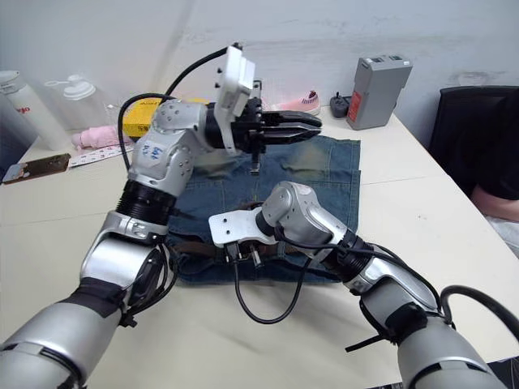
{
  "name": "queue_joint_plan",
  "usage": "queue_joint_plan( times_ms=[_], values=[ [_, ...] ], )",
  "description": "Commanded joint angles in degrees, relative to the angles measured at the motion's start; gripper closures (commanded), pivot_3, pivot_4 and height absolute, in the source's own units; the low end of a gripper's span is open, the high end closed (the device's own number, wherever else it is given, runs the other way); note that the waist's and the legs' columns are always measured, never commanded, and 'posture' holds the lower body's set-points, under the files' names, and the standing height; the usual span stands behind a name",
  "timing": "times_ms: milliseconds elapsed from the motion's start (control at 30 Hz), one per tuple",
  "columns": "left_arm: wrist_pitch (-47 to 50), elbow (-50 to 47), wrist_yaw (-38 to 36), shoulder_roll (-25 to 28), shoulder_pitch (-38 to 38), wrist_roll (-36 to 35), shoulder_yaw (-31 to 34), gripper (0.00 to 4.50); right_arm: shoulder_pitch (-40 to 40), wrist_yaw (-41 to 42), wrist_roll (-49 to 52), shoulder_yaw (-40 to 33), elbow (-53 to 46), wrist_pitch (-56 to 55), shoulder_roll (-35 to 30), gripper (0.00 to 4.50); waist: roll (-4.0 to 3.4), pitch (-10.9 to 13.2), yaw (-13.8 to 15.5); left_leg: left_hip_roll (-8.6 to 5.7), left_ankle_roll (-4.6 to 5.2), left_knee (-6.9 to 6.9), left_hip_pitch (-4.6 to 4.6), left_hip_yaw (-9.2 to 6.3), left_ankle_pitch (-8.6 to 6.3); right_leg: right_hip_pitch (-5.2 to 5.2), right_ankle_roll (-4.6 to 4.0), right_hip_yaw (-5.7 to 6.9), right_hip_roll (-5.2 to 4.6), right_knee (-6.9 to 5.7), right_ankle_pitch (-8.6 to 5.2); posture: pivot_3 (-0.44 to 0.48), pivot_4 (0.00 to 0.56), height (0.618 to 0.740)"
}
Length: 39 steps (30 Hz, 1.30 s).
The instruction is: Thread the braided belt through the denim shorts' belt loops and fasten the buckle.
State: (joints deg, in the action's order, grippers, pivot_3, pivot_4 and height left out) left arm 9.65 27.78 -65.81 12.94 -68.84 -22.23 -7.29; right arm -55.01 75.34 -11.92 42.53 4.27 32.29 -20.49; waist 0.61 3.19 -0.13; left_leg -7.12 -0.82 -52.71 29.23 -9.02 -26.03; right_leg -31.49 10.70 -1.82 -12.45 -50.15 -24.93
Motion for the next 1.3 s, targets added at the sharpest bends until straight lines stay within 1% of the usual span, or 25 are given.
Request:
queue_joint_plan(
  times_ms=[33,200,267,300,400,433,567,733,967,1033,1267,1300],
  values=[
    [-1.0,1.1,-0.4,1.3,-0.3,1.2,1.4,4.02,8.1,5.5,-1.3,10.8,4.7,1.5,-0.4,4.43,-0.03,0.0,-0.1,0.00,-0.01,0.01,-0.02,0.00,-0.01,-0.01,0.01,-0.01,0.00,0.02,0.00,0.000,0.150,0.624],
    [3.9,-0.6,0.8,8.6,4.0,1.3,4.4,4.02,8.7,4.7,-1.5,9.9,4.6,1.6,-0.1,4.43,-0.14,0.0,-0.1,0.01,-0.07,0.25,-0.15,-0.01,0.00,-0.06,0.08,-0.05,0.01,0.12,0.02,0.000,0.150,0.624],
    [6.8,-1.2,0.6,11.7,6.0,0.7,5.5,3.52,9.1,4.3,-1.3,9.3,4.3,2.1,0.1,4.50,-0.36,-0.2,-0.1,-0.02,-0.08,0.36,-0.20,-0.03,-0.01,-0.12,0.09,-0.06,0.01,0.16,0.02,0.000,0.150,0.624],
    [8.5,-1.7,-0.2,13.3,7.2,0.6,5.7,3.30,9.3,4.1,-1.2,9.0,4.2,2.3,0.2,4.50,-0.24,-0.2,-0.1,-0.02,-0.10,0.46,-0.26,-0.04,0.00,-0.13,0.09,-0.06,0.01,0.15,0.02,0.000,0.150,0.624],
    [12.2,-2.1,-2.9,17.7,10.5,1.2,5.1,2.20,9.7,3.5,-1.3,8.4,3.8,2.7,0.1,4.50,-0.07,-0.3,-0.1,0.00,-0.18,0.55,-0.30,-0.23,-0.02,-0.14,0.08,-0.01,0.12,0.19,0.02,0.000,0.150,0.624],
    [13.6,-2.2,-3.9,18.6,11.3,1.1,4.8,1.71,9.8,3.4,-1.3,8.3,3.7,2.8,0.1,4.50,-0.05,-0.3,-0.1,-0.01,-0.18,0.55,-0.31,-0.23,-0.03,-0.13,0.08,-0.02,0.13,0.19,0.02,0.000,0.150,0.624],
    [14.2,-1.8,-6.4,19.8,14.4,2.3,2.9,0.23,10.2,3.3,-1.5,7.8,3.5,3.0,0.2,4.50,-0.04,-0.3,0.0,-0.08,-0.16,0.54,-0.35,-0.23,-0.09,-0.12,0.07,-0.04,0.12,0.17,0.02,0.000,0.150,0.624],
    [15.9,1.4,-8.1,18.4,15.0,2.9,1.7,0.23,10.4,3.1,-1.8,7.3,3.5,3.1,0.4,4.50,-0.02,-0.3,0.1,-0.06,-0.18,0.54,-0.33,-0.24,-0.09,-0.13,0.07,-0.03,0.11,0.17,0.02,0.000,0.150,0.624],
    [14.4,5.4,-9.5,16.9,16.4,5.8,-0.4,0.23,10.3,2.8,-2.0,6.7,3.5,3.3,0.5,4.50,-0.04,-0.2,0.0,-0.04,-0.17,0.54,-0.33,-0.21,-0.10,-0.13,0.07,-0.04,0.07,0.18,0.02,0.000,0.150,0.624],
    [13.4,5.8,-9.2,16.7,16.8,6.9,-0.8,0.23,10.3,2.8,-2.1,6.6,3.5,3.4,0.5,4.50,-0.03,-0.2,0.0,-0.04,-0.17,0.54,-0.32,-0.21,-0.10,-0.14,0.06,-0.03,0.07,0.17,0.02,0.000,0.150,0.624],
    [15.0,3.6,-10.3,16.2,18.6,7.2,-1.1,0.23,10.2,2.4,-2.2,6.3,3.5,3.5,0.9,4.50,-0.03,-0.2,0.0,-0.04,-0.16,0.54,-0.31,-0.21,-0.10,-0.13,0.06,-0.03,0.06,0.19,0.02,0.000,0.150,0.624],
    [15.4,3.4,-10.6,16.1,18.7,7.0,-1.1,0.46,10.3,2.3,-2.2,6.2,3.6,3.5,0.9,4.50,-0.03,-0.2,0.0,-0.04,-0.16,0.54,-0.31,-0.21,-0.10,-0.14,0.06,-0.03,0.06,0.19,0.02,0.000,0.150,0.624]
  ],
)
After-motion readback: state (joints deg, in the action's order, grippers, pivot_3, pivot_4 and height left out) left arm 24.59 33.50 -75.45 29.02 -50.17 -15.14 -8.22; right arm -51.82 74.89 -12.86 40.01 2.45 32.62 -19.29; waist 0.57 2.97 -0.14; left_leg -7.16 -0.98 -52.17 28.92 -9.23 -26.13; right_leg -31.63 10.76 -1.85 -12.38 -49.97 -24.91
